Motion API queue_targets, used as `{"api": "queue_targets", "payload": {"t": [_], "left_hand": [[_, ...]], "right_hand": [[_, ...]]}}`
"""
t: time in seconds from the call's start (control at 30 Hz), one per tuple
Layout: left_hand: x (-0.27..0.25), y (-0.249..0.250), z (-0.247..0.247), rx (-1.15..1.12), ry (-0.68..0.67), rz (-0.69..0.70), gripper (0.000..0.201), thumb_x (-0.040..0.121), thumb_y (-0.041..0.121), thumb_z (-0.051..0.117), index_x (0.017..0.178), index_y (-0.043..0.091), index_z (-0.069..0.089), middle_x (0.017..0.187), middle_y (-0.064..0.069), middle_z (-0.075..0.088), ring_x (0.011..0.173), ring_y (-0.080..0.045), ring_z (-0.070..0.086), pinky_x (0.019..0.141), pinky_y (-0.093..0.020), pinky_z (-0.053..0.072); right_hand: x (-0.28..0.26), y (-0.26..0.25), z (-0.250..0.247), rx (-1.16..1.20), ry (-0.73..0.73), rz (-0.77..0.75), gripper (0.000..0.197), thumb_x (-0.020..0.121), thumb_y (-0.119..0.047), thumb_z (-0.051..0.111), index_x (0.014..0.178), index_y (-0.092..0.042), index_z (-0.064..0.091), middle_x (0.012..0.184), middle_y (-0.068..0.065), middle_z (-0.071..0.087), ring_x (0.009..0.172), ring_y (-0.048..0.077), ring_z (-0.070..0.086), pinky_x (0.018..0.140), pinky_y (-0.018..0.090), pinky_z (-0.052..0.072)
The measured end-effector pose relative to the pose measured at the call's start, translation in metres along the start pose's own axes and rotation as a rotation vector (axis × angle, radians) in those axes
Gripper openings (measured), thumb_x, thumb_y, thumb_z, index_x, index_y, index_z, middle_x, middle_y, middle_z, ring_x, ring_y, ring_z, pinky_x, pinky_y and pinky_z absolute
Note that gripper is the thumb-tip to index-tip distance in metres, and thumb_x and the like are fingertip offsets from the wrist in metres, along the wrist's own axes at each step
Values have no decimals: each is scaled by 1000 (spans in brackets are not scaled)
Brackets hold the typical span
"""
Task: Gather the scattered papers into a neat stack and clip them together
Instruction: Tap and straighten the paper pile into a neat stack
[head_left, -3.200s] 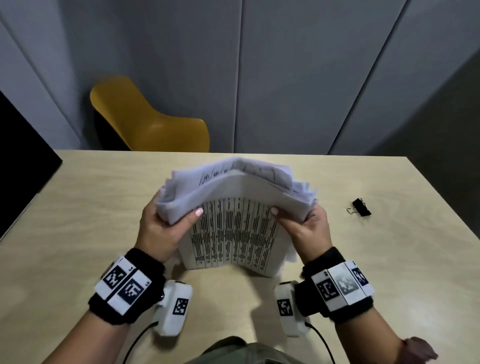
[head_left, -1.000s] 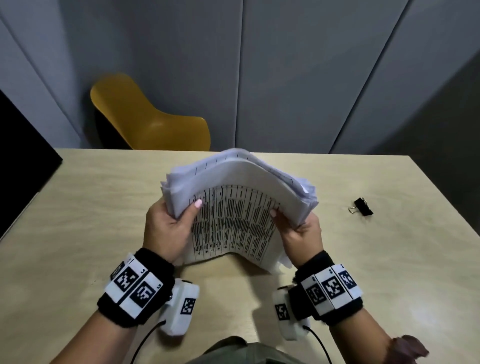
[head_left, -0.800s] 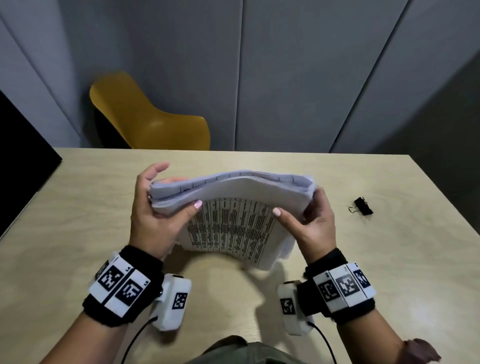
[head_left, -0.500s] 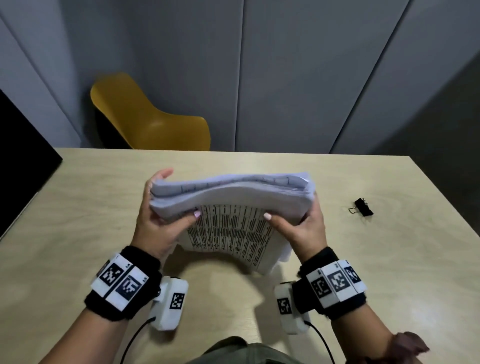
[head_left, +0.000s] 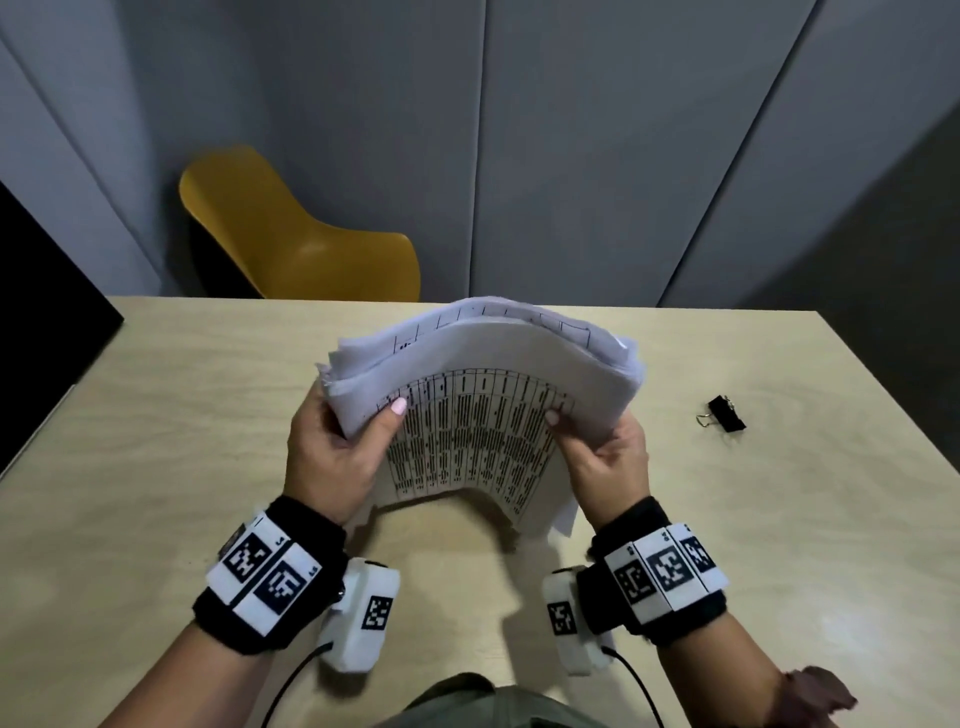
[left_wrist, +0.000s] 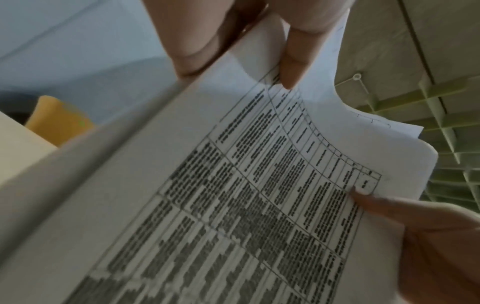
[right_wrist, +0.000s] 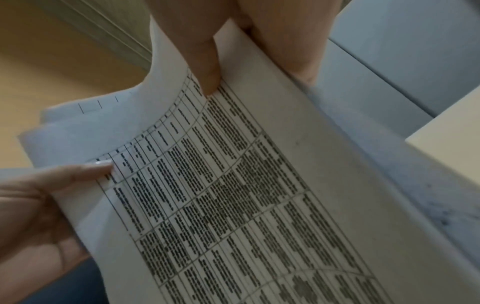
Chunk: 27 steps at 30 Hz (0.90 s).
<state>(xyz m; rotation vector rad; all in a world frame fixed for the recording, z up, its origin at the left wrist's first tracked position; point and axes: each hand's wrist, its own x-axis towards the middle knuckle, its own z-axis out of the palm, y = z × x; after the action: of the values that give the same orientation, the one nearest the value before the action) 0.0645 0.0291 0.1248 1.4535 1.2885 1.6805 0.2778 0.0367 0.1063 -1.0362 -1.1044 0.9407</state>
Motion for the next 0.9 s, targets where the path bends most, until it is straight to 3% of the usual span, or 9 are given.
{"api": "queue_targets", "payload": {"t": [0.1,0.23,0.33,0.47,0.5,0.57,0.63,0.73,0.9], "left_hand": [[0,1,-3,68,-5,105,46,74,10,63,114,19,44,104,15,53,88,14,53,78,-4,41],[-3,7,8,103,-19,113,27,81,18,57,101,34,46,87,29,60,73,12,53,68,-6,44],[-2,8,7,106,-14,125,30,80,20,58,102,35,44,88,35,57,73,12,52,68,-5,43],[-4,7,0,165,4,140,62,75,20,65,128,28,33,112,38,50,99,11,52,86,-10,44],[-3,10,-2,167,38,180,72,75,16,66,134,29,27,119,31,48,106,8,51,92,-16,46],[0,19,-4,247,64,341,83,77,16,65,142,38,19,131,6,41,119,-10,48,99,-32,45],[4,26,-6,419,21,493,71,79,14,62,140,38,32,133,-9,34,119,-15,44,103,-29,41],[7,30,-9,515,-8,488,40,81,12,58,121,17,57,130,-15,36,112,-19,46,104,-17,35],[6,25,-14,518,-22,422,38,84,6,53,121,4,57,118,-20,53,107,12,44,99,-8,33]], "right_hand": [[-4,-4,-2,2,16,-3,44,76,16,62,106,-14,51,84,-10,67,75,-8,62,69,10,51],[-4,-7,5,-30,-7,15,35,80,8,59,93,-24,55,79,-7,66,71,-4,61,66,18,53],[-6,-10,2,-51,3,-11,34,74,-6,58,101,-26,51,83,-9,65,77,0,60,72,24,53],[-9,-19,0,-219,60,-182,77,72,-10,65,137,-24,27,119,3,53,108,15,56,96,45,47],[-9,-24,0,-244,65,-273,89,71,-8,67,143,-27,17,126,7,47,115,20,51,102,44,43],[-4,-35,0,-404,60,-483,95,68,-4,70,145,-24,17,128,10,39,120,11,43,105,27,36],[0,-43,-1,-585,35,-612,83,68,-4,72,139,-21,33,129,18,36,117,0,38,103,15,31],[2,-46,-5,-658,48,-589,54,73,-13,69,124,-20,53,129,22,37,112,15,49,101,21,38],[1,-41,-9,-593,51,-565,53,76,-15,62,127,-10,49,116,19,49,108,-1,47,99,10,34]]}}
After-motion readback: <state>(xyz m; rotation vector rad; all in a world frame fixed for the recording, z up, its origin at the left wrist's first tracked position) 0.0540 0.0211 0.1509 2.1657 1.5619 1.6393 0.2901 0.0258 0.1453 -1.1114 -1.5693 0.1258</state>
